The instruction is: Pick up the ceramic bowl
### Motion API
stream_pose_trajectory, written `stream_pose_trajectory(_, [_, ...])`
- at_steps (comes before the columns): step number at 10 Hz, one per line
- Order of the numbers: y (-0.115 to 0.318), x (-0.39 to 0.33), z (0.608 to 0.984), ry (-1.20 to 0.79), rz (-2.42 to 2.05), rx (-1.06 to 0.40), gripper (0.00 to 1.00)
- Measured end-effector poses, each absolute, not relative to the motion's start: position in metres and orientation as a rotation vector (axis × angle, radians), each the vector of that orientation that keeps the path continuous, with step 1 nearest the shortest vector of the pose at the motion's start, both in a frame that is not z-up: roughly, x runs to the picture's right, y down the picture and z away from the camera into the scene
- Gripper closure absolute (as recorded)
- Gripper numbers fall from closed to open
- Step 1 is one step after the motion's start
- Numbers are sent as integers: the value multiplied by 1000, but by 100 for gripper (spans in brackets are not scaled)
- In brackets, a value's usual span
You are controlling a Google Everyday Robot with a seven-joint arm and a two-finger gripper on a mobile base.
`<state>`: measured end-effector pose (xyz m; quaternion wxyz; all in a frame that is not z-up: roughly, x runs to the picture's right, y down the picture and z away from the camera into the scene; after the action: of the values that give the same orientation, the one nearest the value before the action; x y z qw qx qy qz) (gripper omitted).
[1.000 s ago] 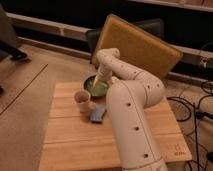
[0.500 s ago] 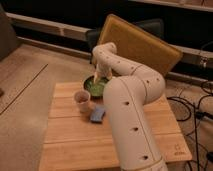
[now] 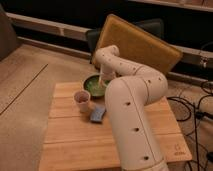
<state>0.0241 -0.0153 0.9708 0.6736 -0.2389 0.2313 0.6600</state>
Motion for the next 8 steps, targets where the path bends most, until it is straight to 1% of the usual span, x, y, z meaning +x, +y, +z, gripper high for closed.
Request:
stream_pose_trajectory(2, [-4, 16, 980, 529, 1513, -585, 35])
stream_pose_trajectory(3, [4, 4, 986, 528, 1500, -621, 37])
stream_pose_trajectory(4, [12, -8, 990, 527, 1477, -653, 44])
stream_pose_trajectory(6, [20, -22, 1000, 508, 1444, -699, 66])
stream_pose_trajectory(7, [22, -27, 1001, 506, 1432, -711, 74])
stream_pose_trajectory(8, [21, -27, 1003, 504, 1425, -712, 87])
